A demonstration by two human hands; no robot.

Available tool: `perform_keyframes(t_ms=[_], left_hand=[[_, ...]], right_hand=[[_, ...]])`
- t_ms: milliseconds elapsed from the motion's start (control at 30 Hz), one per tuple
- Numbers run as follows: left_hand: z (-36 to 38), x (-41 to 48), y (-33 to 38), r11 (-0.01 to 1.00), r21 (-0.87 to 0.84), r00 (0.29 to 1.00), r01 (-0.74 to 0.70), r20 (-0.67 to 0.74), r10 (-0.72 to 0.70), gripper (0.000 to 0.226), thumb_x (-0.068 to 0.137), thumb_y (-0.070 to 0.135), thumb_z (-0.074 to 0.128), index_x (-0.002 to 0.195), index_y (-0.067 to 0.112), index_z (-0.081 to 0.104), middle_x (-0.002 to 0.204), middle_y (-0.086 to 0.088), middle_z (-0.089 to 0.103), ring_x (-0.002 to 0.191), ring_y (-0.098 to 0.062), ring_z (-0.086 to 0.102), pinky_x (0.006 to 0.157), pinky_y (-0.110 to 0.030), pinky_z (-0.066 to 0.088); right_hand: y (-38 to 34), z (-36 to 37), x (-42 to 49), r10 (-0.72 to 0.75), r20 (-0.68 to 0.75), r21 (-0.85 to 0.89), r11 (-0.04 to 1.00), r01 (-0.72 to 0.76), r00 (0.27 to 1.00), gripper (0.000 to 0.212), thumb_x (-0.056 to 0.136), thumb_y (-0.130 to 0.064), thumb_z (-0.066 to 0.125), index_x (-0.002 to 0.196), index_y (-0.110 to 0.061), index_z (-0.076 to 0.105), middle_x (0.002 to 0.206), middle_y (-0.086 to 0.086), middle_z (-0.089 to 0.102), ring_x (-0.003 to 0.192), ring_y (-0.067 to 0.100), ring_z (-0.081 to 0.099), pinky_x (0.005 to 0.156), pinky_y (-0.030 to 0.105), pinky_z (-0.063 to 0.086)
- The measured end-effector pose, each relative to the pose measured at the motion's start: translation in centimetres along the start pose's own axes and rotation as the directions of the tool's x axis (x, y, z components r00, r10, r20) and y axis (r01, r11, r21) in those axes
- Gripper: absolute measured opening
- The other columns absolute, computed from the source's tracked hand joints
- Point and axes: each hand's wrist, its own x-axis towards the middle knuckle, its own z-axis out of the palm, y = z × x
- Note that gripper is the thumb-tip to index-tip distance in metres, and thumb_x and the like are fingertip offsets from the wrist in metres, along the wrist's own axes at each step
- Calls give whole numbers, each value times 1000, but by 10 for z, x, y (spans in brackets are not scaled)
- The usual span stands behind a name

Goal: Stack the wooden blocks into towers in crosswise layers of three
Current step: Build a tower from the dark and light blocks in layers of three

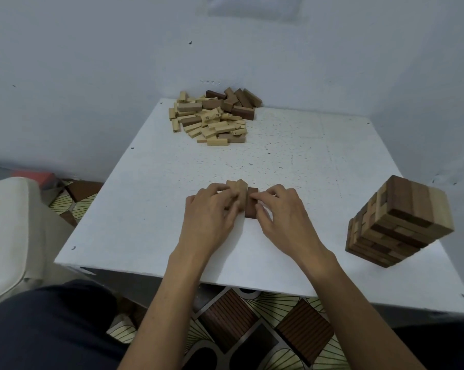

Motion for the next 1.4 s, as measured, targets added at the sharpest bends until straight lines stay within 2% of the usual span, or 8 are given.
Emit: perform_keyframes(t_ms=[167,333,467,667,900,1000,1233,1400], left_hand=[[2,0,-1,997,55,998,-50,-30,52,21,95,20,56,109,19,71,120,0,65,101,-27,63,86,-41,40],[4,-4,4,997,4,997,-72,15,72,50,84,63,47,108,24,68,123,8,62,112,-14,59,96,-35,38],[7,0,5,996,-15,995,-93,33,93,55,70,67,57,100,23,67,121,6,60,110,-15,58,96,-32,35],[12,6,11,989,-123,992,-77,88,88,39,72,35,78,99,15,60,122,2,54,106,-18,53,85,-30,46],[-9,6,-4,917,-351,882,-189,350,315,52,75,29,62,125,17,51,137,7,54,122,-5,50,100,-15,37],[-5,1,-10,932,-278,886,-233,334,321,69,78,43,51,142,18,42,146,7,47,135,-4,38,120,-24,16],[-1,-6,-12,950,-81,917,-300,248,311,70,78,54,45,140,22,48,135,8,55,134,-11,39,119,-29,5],[2,-16,-10,960,75,927,-269,291,237,95,80,70,29,157,15,18,163,0,20,152,-16,8,121,-29,-10]], right_hand=[[2,1,1,13,27,13,1000,-13,1000,29,96,-17,56,124,-17,65,128,6,58,111,29,51,90,45,48],[6,-4,4,16,109,64,998,-23,994,39,99,-21,52,138,-23,56,150,2,45,129,27,39,108,43,38],[8,-6,9,-1,191,83,996,-15,982,46,99,-12,47,143,-25,50,152,-3,43,134,24,33,113,40,32],[11,-11,7,-15,99,82,997,7,995,35,90,-8,55,121,-22,63,117,-6,62,111,18,42,97,38,43],[15,-26,-13,-25,323,109,994,-11,946,65,90,-28,60,148,-39,34,160,-13,22,147,13,11,115,31,20],[14,-26,-19,-37,286,101,995,9,958,62,91,-31,61,147,-41,37,155,-14,32,142,12,18,114,27,22],[15,-26,-28,-17,266,78,997,-4,964,57,91,-35,61,145,-34,42,151,-15,37,139,9,22,107,23,27],[16,-24,-38,85,274,-55,996,-72,958,89,82,-66,30,158,-26,7,165,-6,11,152,17,0,123,37,14]])
